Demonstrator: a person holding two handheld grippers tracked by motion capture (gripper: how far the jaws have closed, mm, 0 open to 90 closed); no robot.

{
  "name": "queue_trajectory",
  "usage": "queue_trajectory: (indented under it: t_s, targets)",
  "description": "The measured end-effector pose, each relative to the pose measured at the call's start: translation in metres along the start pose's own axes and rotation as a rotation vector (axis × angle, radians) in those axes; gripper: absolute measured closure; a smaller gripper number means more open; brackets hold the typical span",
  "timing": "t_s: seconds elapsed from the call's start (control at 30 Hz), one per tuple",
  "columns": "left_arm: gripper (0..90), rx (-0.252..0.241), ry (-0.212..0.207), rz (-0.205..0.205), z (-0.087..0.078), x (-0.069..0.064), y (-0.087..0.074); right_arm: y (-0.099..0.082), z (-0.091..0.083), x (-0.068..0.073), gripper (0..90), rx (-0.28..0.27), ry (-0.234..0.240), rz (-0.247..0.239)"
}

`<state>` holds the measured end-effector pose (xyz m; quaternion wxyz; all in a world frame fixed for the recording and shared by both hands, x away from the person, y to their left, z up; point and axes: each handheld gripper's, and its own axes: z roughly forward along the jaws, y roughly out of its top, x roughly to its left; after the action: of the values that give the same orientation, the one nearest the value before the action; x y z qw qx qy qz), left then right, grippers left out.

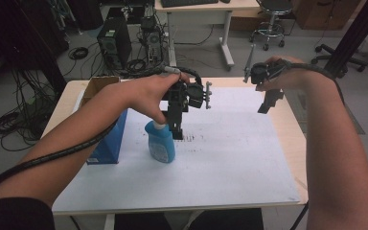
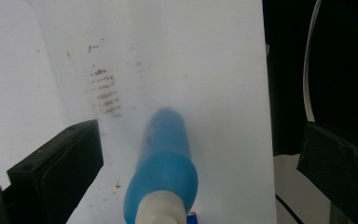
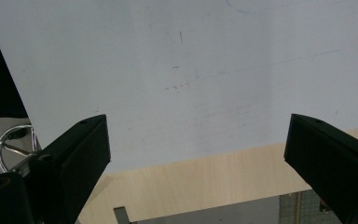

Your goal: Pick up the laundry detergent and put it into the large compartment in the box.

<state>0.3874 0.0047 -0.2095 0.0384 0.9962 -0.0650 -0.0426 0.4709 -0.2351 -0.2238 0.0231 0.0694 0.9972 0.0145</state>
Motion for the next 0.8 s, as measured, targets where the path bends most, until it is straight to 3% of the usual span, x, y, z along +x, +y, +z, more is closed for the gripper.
queue_trajectory:
  t_s: [0.53,0.8]
  targets:
    - [0.2,0.021,-0.012,0.073,-0.010,-0.002,-0.020,0.006,-0.001,0.004,7.0,0.003,-0.016,0.015]
    - [0.2,0.031,0.000,0.142,-0.012,-0.003,-0.028,0.009,0.000,0.003,7.0,0.008,-0.021,0.024]
